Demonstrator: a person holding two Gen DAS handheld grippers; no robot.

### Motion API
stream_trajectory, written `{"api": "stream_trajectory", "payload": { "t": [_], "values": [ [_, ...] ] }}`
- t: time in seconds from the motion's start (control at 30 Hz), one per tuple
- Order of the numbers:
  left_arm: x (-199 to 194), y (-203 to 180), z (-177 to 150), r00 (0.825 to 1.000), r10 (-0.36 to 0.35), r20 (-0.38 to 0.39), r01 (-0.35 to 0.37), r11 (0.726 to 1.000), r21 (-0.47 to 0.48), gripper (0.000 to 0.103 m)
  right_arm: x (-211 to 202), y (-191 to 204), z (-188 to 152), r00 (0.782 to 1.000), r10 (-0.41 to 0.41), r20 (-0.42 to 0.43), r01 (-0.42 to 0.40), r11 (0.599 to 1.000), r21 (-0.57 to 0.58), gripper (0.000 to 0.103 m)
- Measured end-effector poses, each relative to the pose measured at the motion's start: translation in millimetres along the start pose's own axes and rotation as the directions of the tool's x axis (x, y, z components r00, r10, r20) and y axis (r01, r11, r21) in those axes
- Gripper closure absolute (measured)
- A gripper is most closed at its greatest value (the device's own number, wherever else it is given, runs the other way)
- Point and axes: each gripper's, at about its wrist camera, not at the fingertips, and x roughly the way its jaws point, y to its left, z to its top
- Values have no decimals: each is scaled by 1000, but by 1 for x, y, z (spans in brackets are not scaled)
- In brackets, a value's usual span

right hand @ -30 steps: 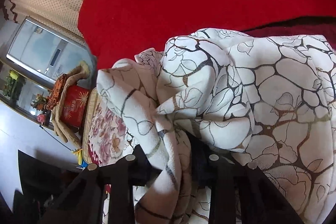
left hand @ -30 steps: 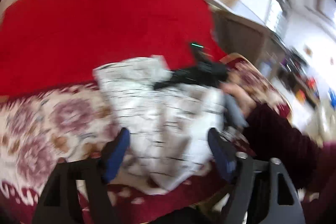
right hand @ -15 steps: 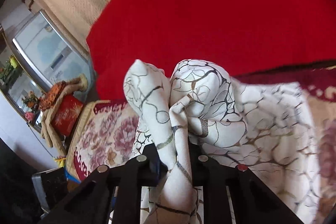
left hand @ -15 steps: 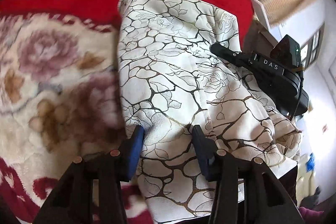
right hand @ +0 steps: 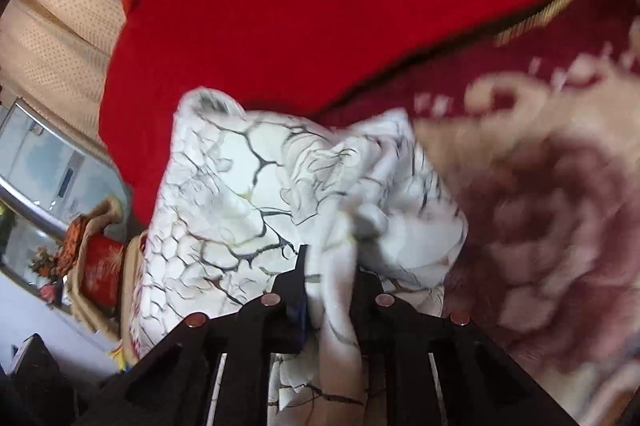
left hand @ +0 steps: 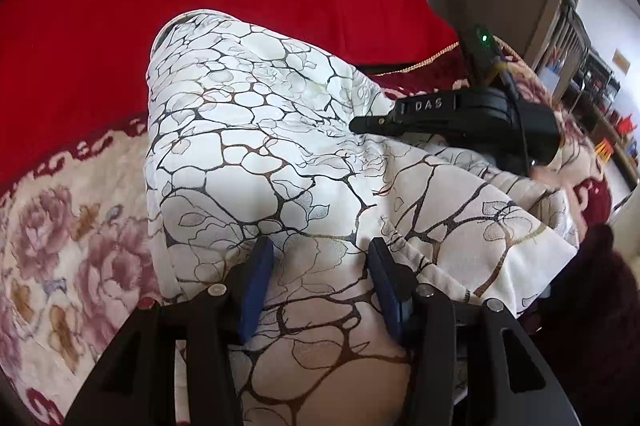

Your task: Fold large clothes

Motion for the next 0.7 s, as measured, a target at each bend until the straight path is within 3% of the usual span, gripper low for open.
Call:
{"api": "stream_trajectory", "payload": {
  "t": [0.1,0.17,0.23,0.27,0.33,0.4,0.43,0.47,0.53,0.63,0.7],
  "values": [
    [-7,5,-5,1000,-11,-1,11,1000,-27,53,-7,2,-1,1000,16,12,-16,1000,-10,79],
    [-8,1,-7,1000,8,-8,-8,1000,12,53,-16,-2,-4,1000,12,12,-12,1000,25,65],
    [-9,-1,-16,1000,20,-7,-20,1000,23,53,-27,-7,-6,1000,-30,5,29,997,76,36],
    [-7,-3,-18,1000,31,-4,-31,999,29,53,-37,-9,-7,998,-55,22,53,994,92,35],
    [-4,-8,-23,999,47,2,-47,998,41,53,-71,2,-16,987,-86,133,79,995,58,35],
    [-3,-7,-23,999,45,7,-45,999,16,52,-100,15,-25,975,-62,213,62,998,11,36],
    [-5,-9,-22,999,40,11,-40,999,0,52,-116,24,-32,971,-25,239,31,999,-21,40],
    [-7,-8,-22,999,35,20,-34,999,-21,52,-125,32,-38,969,7,245,6,999,-51,55],
    [-13,-7,-25,999,38,32,-37,999,-38,52,-135,51,-54,972,49,231,-21,992,-123,73],
    [-34,-4,-33,998,18,52,-14,996,-84,49,-129,64,-82,983,98,152,-76,987,-144,73],
    [-60,-2,-39,996,12,93,-3,995,-99,39,-113,64,-97,996,51,79,-39,989,-145,73]
  ]
}}
